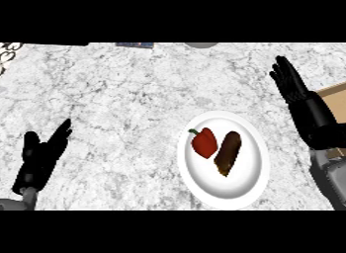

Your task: Pick the bell pepper from the plate and place it in the cardboard box

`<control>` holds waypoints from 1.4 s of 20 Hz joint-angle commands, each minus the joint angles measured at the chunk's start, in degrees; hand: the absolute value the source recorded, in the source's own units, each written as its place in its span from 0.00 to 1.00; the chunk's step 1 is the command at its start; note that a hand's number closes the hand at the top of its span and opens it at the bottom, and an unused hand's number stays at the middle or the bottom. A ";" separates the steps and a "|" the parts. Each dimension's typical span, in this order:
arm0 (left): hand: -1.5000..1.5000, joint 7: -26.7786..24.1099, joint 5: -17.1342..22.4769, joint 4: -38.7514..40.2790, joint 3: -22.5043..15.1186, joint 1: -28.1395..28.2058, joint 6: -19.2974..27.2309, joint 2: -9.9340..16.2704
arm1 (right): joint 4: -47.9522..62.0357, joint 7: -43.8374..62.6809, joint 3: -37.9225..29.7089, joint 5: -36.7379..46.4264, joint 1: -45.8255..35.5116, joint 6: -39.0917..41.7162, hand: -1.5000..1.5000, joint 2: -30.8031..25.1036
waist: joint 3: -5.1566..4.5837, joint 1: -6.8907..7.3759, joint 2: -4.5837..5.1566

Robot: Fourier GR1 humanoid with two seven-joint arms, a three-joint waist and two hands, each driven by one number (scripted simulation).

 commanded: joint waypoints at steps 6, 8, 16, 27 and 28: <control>0.50 -13.12 -7.61 -11.71 -0.48 -12.59 -4.28 4.67 | -5.45 0.84 -2.74 -5.44 -18.03 11.38 0.00 -3.41 | -1.18 -3.22 -2.04; 0.50 -14.73 -7.17 -11.95 -2.21 -11.09 -4.99 2.18 | 0.38 0.93 -0.36 5.00 -17.72 15.26 0.00 -13.72 | -1.23 -3.08 -1.10; 0.50 -15.36 -9.84 -11.22 -2.75 -12.22 -5.29 0.07 | 10.14 -20.99 6.01 19.22 -20.80 19.86 0.00 -10.34 | -1.05 -2.69 -0.96; 0.50 -18.30 -10.59 -8.68 -1.28 -10.62 -7.63 -0.03 | -1.30 -6.13 20.19 36.28 -27.46 29.40 0.00 -13.70 | -1.22 -3.43 -1.57; 0.50 -15.82 -11.09 -11.06 -1.78 -11.04 -6.69 -0.24 | -2.94 -2.91 21.30 36.58 -29.95 31.64 0.00 -12.51 | -1.21 -3.17 -1.75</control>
